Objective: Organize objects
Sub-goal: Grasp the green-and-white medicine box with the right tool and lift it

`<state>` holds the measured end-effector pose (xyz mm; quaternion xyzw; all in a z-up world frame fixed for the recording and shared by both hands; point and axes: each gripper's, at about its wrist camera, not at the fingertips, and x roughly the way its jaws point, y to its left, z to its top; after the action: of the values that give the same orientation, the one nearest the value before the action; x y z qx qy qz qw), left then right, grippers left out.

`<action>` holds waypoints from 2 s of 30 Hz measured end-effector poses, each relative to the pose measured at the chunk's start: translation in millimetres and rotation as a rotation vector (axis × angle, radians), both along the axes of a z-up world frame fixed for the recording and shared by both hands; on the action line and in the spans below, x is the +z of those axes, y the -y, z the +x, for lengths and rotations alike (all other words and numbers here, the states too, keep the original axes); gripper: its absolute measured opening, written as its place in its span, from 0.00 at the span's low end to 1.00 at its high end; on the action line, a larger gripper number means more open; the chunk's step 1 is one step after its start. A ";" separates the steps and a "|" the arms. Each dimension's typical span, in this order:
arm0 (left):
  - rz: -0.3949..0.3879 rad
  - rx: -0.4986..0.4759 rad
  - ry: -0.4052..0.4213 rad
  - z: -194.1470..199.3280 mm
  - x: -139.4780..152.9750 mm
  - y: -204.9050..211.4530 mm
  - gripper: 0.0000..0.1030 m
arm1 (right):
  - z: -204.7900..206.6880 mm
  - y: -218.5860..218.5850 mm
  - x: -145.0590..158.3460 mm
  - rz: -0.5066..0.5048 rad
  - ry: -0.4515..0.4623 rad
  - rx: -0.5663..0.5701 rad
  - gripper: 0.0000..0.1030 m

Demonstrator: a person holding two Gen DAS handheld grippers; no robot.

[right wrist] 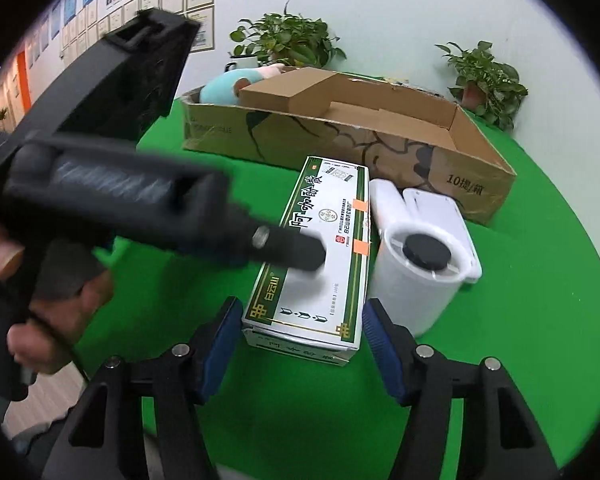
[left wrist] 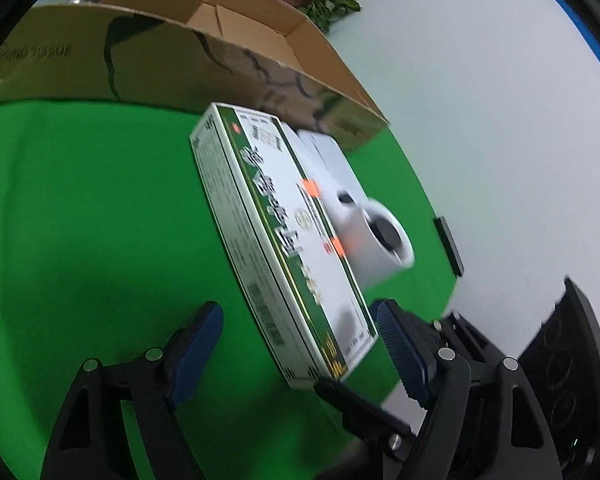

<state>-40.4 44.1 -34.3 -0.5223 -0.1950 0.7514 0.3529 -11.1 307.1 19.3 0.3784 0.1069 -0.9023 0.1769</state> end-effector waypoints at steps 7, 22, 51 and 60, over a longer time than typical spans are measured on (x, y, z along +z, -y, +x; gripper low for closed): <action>0.024 0.044 0.041 -10.0 -3.7 4.2 0.75 | -10.2 4.4 -3.6 -0.008 0.007 -0.006 0.79; 0.052 0.009 0.088 30.4 -7.9 -1.1 0.71 | 21.2 -4.0 -9.5 -0.072 0.163 0.004 0.68; 0.036 0.070 0.043 49.1 17.5 4.5 0.44 | 26.6 -9.3 4.9 -0.239 0.169 -0.043 0.59; 0.013 0.050 -0.143 17.9 93.2 -0.8 0.43 | -0.7 -0.8 54.7 -0.235 0.009 -0.065 0.58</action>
<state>-22.5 45.0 59.0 -0.4601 -0.1870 0.7941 0.3504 -11.8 308.0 74.1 0.3622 -0.0124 -0.9122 0.1911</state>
